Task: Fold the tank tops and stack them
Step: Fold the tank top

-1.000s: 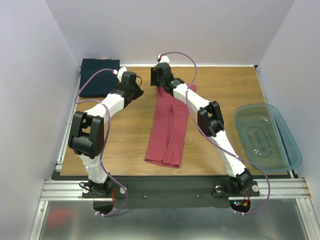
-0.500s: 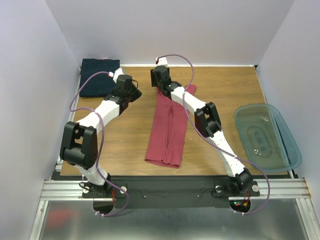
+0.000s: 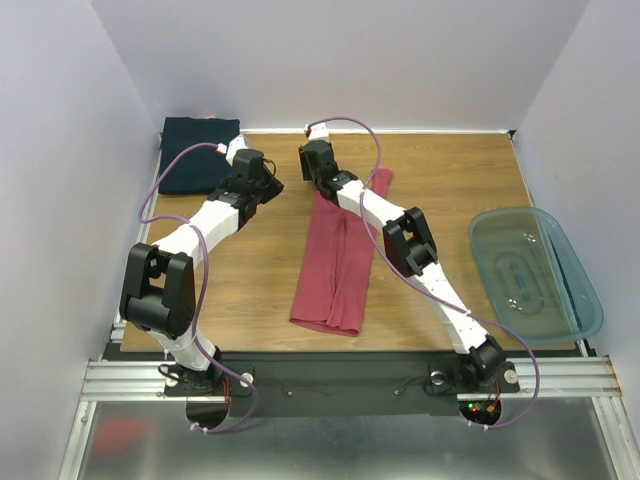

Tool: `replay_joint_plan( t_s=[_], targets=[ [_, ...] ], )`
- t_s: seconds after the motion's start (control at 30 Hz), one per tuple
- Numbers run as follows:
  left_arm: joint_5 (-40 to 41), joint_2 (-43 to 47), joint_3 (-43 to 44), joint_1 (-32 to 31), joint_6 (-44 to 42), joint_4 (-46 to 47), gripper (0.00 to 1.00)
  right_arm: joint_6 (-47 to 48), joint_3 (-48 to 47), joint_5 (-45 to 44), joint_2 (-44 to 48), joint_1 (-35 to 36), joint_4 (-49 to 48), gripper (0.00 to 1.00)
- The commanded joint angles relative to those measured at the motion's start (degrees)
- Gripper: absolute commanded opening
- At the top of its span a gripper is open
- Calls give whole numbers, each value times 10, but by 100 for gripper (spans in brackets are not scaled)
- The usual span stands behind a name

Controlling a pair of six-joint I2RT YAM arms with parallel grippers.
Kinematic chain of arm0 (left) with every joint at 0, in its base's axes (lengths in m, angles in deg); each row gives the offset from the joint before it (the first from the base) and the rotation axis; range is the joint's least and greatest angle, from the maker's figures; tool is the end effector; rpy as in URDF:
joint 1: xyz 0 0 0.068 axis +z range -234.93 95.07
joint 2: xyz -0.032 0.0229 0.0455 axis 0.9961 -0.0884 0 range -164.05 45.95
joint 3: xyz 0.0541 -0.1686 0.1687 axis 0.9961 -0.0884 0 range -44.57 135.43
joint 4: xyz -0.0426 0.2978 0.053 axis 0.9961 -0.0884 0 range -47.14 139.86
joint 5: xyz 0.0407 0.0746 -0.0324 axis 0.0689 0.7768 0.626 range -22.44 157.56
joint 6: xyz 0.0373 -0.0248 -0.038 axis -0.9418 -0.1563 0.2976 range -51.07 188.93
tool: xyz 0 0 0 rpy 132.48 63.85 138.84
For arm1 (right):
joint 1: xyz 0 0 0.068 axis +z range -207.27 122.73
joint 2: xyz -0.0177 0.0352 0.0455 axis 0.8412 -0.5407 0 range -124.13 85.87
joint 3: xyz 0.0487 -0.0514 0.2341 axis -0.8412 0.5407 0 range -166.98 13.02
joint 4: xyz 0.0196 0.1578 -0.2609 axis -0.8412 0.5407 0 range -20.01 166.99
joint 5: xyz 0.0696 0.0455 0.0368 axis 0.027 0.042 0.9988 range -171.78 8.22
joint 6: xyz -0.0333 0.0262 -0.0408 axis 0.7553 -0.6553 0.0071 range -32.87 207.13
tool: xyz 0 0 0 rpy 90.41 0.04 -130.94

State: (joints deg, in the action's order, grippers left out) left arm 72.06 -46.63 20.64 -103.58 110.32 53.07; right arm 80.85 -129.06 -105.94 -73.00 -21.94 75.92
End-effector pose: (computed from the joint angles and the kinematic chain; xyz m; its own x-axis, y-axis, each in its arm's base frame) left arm 0.4021 -0.1323 0.2196 -0.4570 -0.5414 -0.7057 -0.0681 0.8124 -0.5792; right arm 0.5318 0.3557 0.1278 -0.3373 -0.1168 -0.9341 -0.1837 0.9814 -0.0563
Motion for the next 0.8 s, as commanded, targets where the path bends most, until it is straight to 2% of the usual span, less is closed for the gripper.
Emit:
replay_joint_plan(
  t_s=[0.0, 0.13, 0.23, 0.27, 0.6, 0.77],
  targets=[
    [-4, 16, -3, -2, -10, 18, 22, 21, -28, -20, -3, 11, -43, 51],
    [-6, 11, -2, -2, -10, 18, 22, 28, -28, -30, -1, 12, -51, 47],
    [-6, 8, 0, -2, -12, 18, 22, 29, -28, -34, -1, 13, -54, 39],
    [-6, 7, -1, -2, -13, 17, 22, 29, -29, -35, -1, 12, -54, 34],
    [-12, 1, 3, -2, -17, 18, 22, 31, -21, -56, 1, 11, -75, 14],
    [-13, -1, 2, -2, -18, 18, 22, 10, 4, -65, 25, 4, -82, 7]
  ],
)
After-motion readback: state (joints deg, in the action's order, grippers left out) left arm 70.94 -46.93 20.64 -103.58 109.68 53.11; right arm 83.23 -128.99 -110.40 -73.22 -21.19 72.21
